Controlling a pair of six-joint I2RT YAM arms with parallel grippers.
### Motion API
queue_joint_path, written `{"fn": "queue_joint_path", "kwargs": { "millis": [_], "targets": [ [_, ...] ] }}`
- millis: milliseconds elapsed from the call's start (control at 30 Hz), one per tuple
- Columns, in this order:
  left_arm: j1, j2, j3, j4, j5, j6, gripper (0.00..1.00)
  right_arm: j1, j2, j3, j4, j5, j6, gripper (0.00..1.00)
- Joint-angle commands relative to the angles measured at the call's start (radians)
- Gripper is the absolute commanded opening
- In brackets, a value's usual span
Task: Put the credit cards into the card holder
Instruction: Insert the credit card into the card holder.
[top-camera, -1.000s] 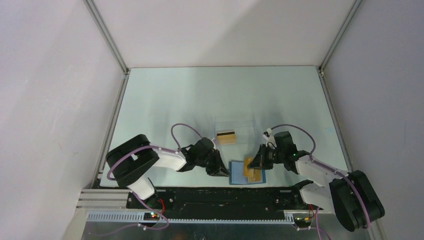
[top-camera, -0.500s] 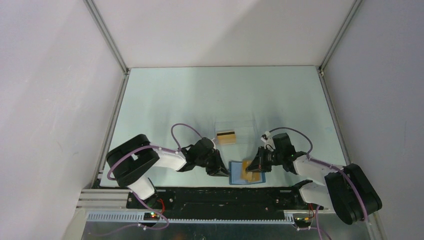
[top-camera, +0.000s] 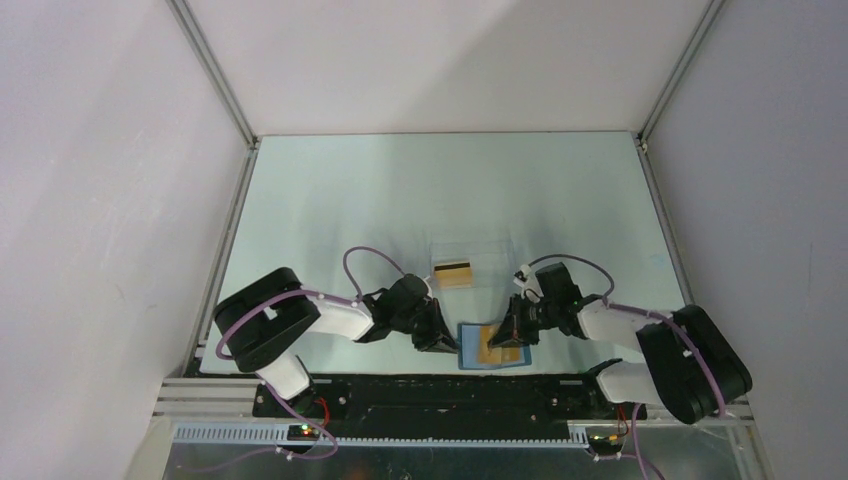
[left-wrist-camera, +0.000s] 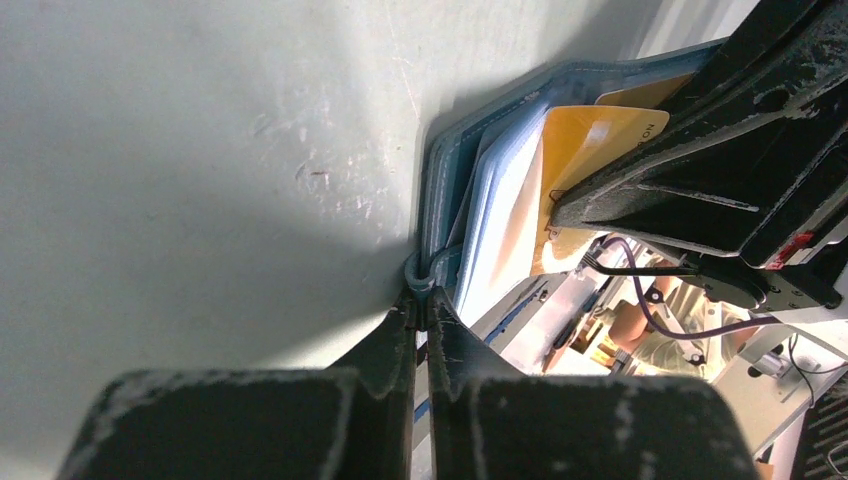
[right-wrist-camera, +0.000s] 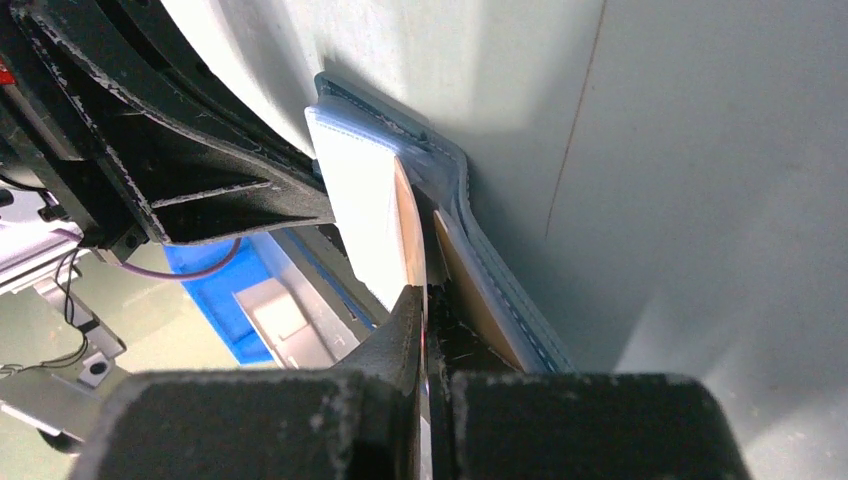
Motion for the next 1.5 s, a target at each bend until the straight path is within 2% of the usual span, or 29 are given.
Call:
{"fn": "queue_joint_path", "kwargs": {
  "millis": [0, 200, 667, 1167, 1467],
  "targets": [
    [-0.010, 0.051, 0.005, -0.075, -0.056, 0.024, 0.05, 0.033, 0.107, 0.041, -0.088, 0.024, -0.072, 0.00],
    [-0.011, 0.048, 0.001, -0.074, -0.060, 0.020, 0.04, 0.043, 0.155, 0.073, -0.154, 0.035, -0.115, 0.00],
    [-0.011, 0.056, 0.003, -0.076, -0.060, 0.021, 0.02, 0.058, -0.073, 0.081, -0.363, 0.187, -0.063, 0.00],
    [-0.011, 0.062, 0.007, -0.076, -0.055, 0.023, 0.01, 0.080, 0.013, 0.079, -0.320, 0.122, -0.068, 0.00],
    [-0.011, 0.064, 0.009, -0.075, -0.055, 0.023, 0.01, 0.052, -0.118, 0.076, -0.334, 0.157, -0.033, 0.00]
  ]
}}
